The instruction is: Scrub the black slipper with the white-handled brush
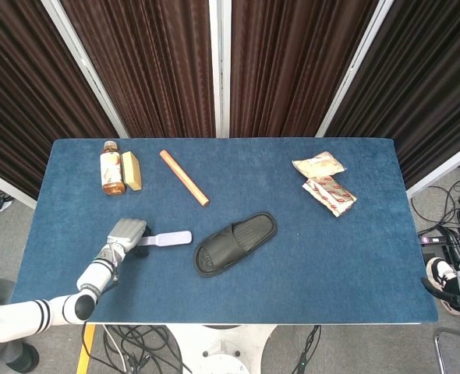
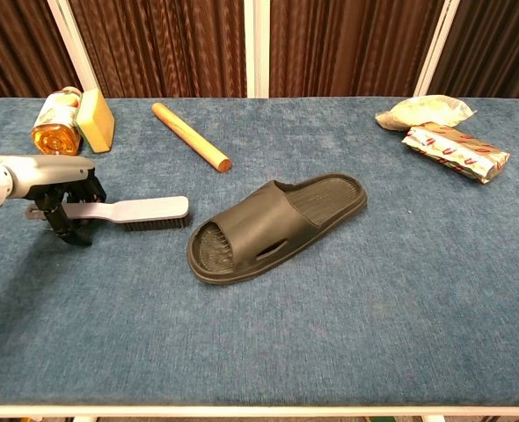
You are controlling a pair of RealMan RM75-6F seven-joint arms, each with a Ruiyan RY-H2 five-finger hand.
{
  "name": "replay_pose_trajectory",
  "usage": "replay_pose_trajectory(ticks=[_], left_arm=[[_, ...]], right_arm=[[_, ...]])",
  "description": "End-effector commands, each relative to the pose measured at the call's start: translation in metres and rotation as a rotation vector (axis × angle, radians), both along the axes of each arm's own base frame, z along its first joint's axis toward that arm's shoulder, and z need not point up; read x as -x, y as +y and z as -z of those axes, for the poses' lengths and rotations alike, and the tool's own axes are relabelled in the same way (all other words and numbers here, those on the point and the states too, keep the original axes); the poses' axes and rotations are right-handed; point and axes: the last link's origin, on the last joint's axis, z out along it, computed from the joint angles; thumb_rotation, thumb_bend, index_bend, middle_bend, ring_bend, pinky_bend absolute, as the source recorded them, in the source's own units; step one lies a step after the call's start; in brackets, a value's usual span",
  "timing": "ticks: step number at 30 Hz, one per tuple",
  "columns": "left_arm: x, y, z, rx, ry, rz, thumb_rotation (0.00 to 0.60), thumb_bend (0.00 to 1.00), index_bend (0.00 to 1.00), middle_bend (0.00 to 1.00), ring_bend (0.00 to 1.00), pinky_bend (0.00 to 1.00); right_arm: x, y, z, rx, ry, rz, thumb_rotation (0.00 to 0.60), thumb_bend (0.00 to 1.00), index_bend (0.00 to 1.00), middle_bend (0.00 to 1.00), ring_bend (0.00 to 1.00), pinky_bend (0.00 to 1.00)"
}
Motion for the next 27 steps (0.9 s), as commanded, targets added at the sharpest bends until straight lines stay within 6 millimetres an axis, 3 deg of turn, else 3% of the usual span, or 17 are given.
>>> replay_pose_trajectory(ticks=[1,5,9,14,23,27], left_arm=[[-0.001,0.001,0.001,-0.01,-0.002,0.004,0.6,0.32,0.85,0.88,0.74,0.81],[-0.001,0.003,0.002,-0.027,-0.012,0.004,0.6,0.32,0.92,0.99,0.85,0.92],[0.001,0.004,0.001,-0.048,-0.014,0.016,0.6,0.35,1.0,1.0,0.91,0.99],[-0.001,0.005,-0.003,-0.076,-0.023,0.059,0.6,0.57,1.0,1.0,0.95,1.0],[-0.009,0.003,-0.02,-0.253,-0.374,0.069,0.6,0.69,1.0,1.0,1.0,1.0],[-0.009,-0.004,-0.031,-0.361,-0.532,0.166,0.6,0.71,1.0,1.0,1.0,1.0]], right_arm=[[0.0,0.0,0.0,0.004,-0.002,-0.001,0.6,0.08,0.0,0.11,0.0,0.05],[0.0,0.0,0.0,0.005,-0.003,-0.001,0.6,0.08,0.0,0.11,0.0,0.05],[0.0,0.0,0.0,0.005,-0.004,0.001,0.6,0.08,0.0,0.12,0.0,0.05],[-0.001,-0.001,0.002,-0.002,-0.003,-0.001,0.6,0.08,0.0,0.12,0.0,0.05],[-0.006,-0.003,0.006,-0.029,0.0,-0.009,0.6,0.08,0.0,0.14,0.0,0.05],[-0.019,-0.016,0.018,-0.124,0.024,-0.059,0.6,0.08,0.0,0.15,0.0,0.05]])
